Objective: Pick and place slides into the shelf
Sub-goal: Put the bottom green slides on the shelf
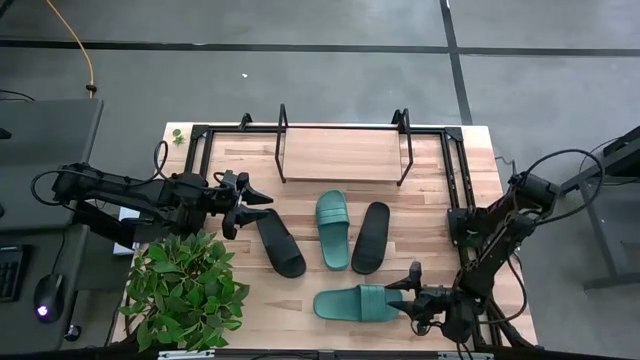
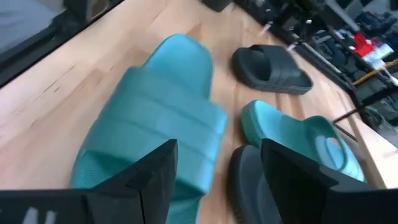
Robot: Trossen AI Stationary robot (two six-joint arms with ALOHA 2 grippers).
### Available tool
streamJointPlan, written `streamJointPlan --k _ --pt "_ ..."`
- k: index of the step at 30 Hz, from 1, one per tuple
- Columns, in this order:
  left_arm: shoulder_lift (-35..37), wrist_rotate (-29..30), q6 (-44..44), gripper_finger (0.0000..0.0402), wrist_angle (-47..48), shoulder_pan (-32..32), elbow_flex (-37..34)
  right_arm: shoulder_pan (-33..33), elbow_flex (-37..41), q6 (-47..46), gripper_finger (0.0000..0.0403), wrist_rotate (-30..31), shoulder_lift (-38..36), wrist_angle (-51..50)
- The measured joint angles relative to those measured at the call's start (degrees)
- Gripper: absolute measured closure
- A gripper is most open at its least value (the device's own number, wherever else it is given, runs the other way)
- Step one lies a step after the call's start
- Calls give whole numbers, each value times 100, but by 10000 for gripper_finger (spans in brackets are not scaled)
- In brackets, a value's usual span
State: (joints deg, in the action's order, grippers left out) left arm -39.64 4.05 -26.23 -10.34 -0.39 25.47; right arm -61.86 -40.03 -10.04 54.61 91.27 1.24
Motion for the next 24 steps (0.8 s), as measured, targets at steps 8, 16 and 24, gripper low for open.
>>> streamJointPlan --k 8,16,24 --pt "0 0 -1 202 1 1 0 -64 0 -273 180 -121 329 -17" --pt "0 0 -1 202 3 -1 0 -33 0 -510 180 -260 518 -59" --pt "0 0 -1 202 3 -1 0 85 0 -521 180 -272 706 21"
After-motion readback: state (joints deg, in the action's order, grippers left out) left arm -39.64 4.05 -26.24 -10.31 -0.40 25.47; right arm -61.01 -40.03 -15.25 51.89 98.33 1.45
